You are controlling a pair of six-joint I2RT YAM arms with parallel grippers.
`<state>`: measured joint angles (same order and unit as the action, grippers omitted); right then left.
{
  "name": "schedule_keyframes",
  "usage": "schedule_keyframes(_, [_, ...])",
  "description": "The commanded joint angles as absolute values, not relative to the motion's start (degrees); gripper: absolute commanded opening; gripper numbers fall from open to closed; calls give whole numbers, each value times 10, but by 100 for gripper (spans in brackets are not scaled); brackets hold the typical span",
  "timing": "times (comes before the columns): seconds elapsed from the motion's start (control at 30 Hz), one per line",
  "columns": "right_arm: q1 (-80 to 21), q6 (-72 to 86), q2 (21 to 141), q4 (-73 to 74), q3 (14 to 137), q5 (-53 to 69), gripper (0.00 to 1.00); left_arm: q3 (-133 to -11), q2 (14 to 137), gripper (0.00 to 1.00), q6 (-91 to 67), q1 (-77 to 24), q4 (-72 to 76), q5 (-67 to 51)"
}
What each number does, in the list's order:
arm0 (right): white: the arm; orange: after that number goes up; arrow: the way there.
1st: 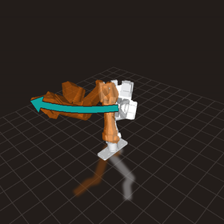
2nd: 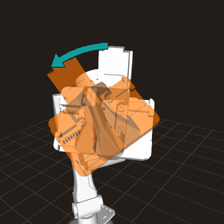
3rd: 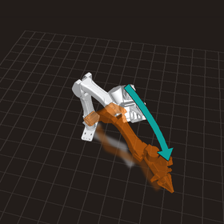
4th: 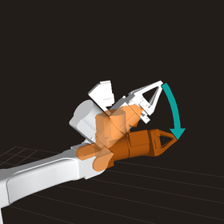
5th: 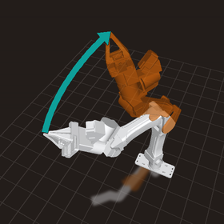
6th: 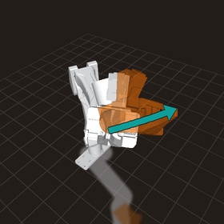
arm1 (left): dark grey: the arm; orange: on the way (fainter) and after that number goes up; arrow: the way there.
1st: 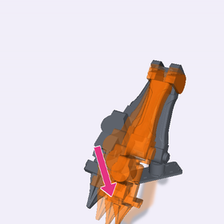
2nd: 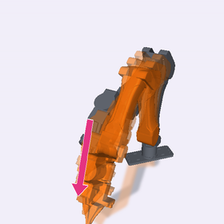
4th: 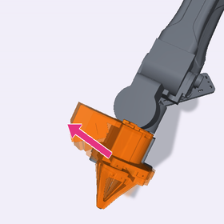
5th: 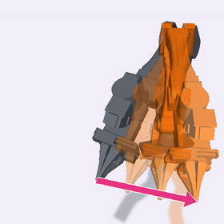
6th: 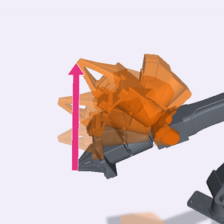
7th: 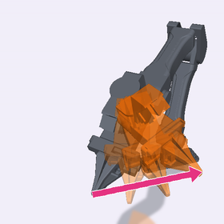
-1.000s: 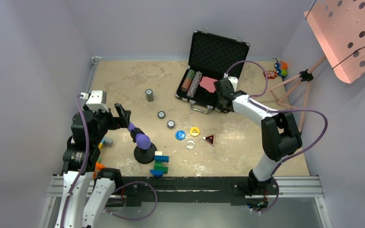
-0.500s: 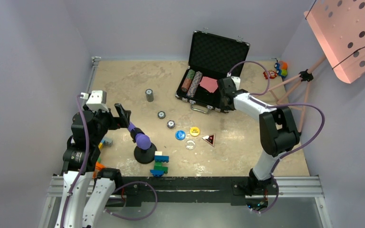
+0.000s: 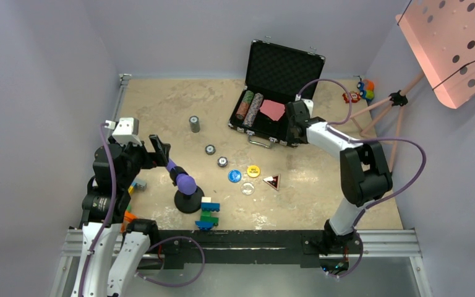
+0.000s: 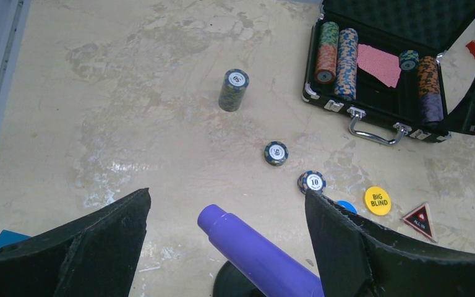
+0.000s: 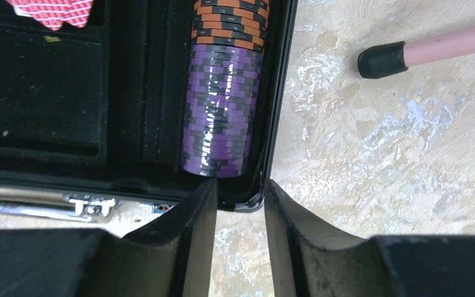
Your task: Pack up texas hold em set
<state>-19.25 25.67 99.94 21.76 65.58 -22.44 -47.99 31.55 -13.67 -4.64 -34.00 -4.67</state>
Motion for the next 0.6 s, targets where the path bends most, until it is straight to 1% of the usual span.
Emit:
schedule_keyframes(0.0, [-188, 221, 923, 168, 636, -192, 40, -480, 318, 98, -129, -50, -330, -46])
schedule_keyframes(0.1, [-188, 208, 866, 163, 609, -168, 46, -480, 320, 98, -129, -50, -330, -46])
schedule_keyframes(0.27, [-193, 185, 778, 180, 578, -118, 49, -480, 318, 98, -126, -50, -327, -69])
schedule_keyframes(0.3, [-197, 180, 761, 185, 573, -110, 58, -479, 317, 98, -125, -50, -324, -84])
schedule_keyframes(0.5, [-214, 196, 674, 235, 533, -96, 60, -476, 313, 97, -124, -50, -320, -108])
schedule_keyframes(0.53, [-218, 203, 666, 244, 527, -94, 66, -475, 313, 97, -124, -50, -321, -108])
schedule_keyframes(0.57, [-225, 211, 659, 252, 521, -95, 68, -475, 314, 97, -125, -50, -321, -109])
